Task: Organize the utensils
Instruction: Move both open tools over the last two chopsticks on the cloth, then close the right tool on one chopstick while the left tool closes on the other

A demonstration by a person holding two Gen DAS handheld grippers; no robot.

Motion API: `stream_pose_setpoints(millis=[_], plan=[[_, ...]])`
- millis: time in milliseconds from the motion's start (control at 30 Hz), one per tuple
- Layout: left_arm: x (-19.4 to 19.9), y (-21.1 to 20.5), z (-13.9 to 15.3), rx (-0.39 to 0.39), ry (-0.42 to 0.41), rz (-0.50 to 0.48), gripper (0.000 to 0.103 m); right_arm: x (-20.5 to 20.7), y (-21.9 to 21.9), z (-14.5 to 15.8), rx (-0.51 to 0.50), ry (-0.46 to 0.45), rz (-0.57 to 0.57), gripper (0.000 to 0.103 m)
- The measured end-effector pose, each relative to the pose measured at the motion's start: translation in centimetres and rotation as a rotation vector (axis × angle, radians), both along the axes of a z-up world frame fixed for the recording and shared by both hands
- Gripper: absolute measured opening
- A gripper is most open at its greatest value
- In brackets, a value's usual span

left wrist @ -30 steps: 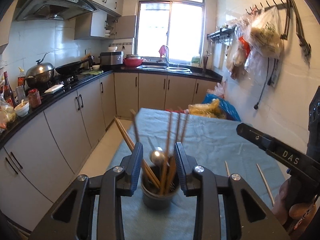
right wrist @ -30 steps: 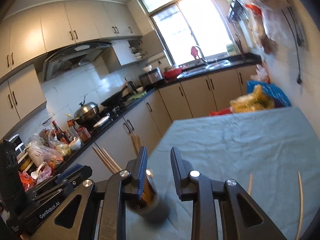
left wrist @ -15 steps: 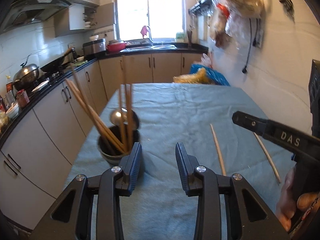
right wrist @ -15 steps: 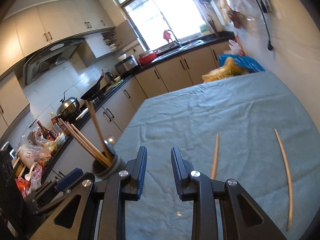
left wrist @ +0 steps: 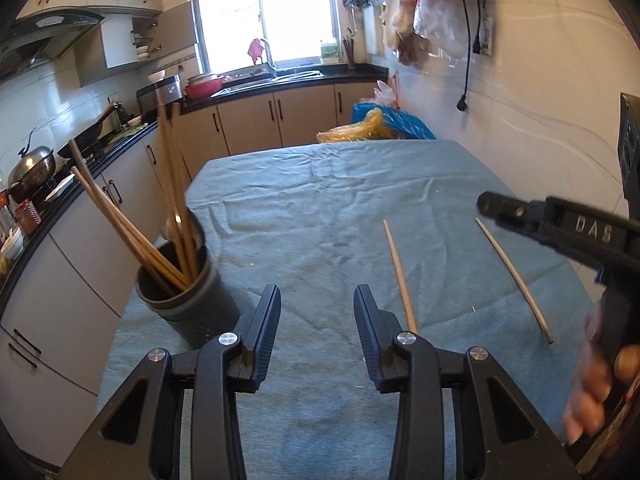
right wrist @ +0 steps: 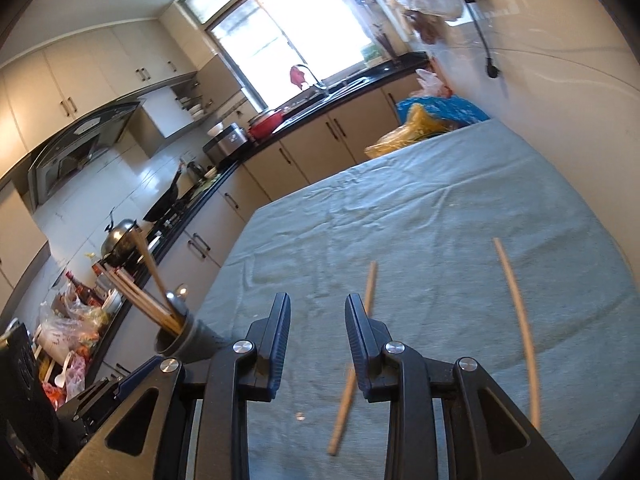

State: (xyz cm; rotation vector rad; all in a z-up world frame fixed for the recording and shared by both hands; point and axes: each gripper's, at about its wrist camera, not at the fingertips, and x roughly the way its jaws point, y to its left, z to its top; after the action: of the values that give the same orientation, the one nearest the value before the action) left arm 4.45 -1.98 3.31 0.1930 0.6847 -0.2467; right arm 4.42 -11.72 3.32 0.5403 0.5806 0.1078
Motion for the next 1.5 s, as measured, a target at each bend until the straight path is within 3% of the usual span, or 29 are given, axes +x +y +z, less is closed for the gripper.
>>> stream_pose_setpoints(millis=[133, 367, 633, 767, 867, 967, 1167, 1367, 1500], plan=[[0.3, -0.6, -0.7, 0.014, 0.043, -0.016, 0.039, 0.4, -3.1, 0.1, -0.014, 0.044, -0.030, 0.031], [1.5, -1.2, -2.3, 0.021, 0.147, -0.048, 0.040, 4.6, -10.0, -1.4, -0.088, 0.243, -0.103, 0.031], [3.8, -2.1, -3.6, 0.021, 0.237, -0.059, 0.040, 10.7, -11.1, -6.2, -0.207, 0.432, -0.076, 0.030], [5.4, -2.2, -3.7, 0.006, 0.272, -0.054, 0.040, 12.2, -10.6, -7.8, -0.300, 0.504, -0.093, 0.020], [6.7, -2.7, -3.6, 0.005, 0.288, -0.058, 0.040, 12.6, -10.7, -8.9, -0.335, 0.548, -0.084, 0.007], [8.6, -3.9, -3.5, -0.012, 0.322, -0.071, 0.040, 12.6, -10.6, -8.8, -0.379, 0.540, -0.056, 0.007], [14.2, -7.6, -4.9, -0.046, 0.449, -0.076, 0.040, 10.7, -11.5, -7.3, -0.266, 0.435, -0.063, 0.006], [19.2, -11.5, -8.1, -0.017, 0.570, -0.042, 0.040, 7.9, -11.7, -4.3, -0.209, 0.315, -0.049, 0.006], [20.9, -13.1, -9.6, 0.018, 0.587, -0.024, 0.040, 6.4, -12.0, -3.0, -0.205, 0.270, -0.038, 0.007]])
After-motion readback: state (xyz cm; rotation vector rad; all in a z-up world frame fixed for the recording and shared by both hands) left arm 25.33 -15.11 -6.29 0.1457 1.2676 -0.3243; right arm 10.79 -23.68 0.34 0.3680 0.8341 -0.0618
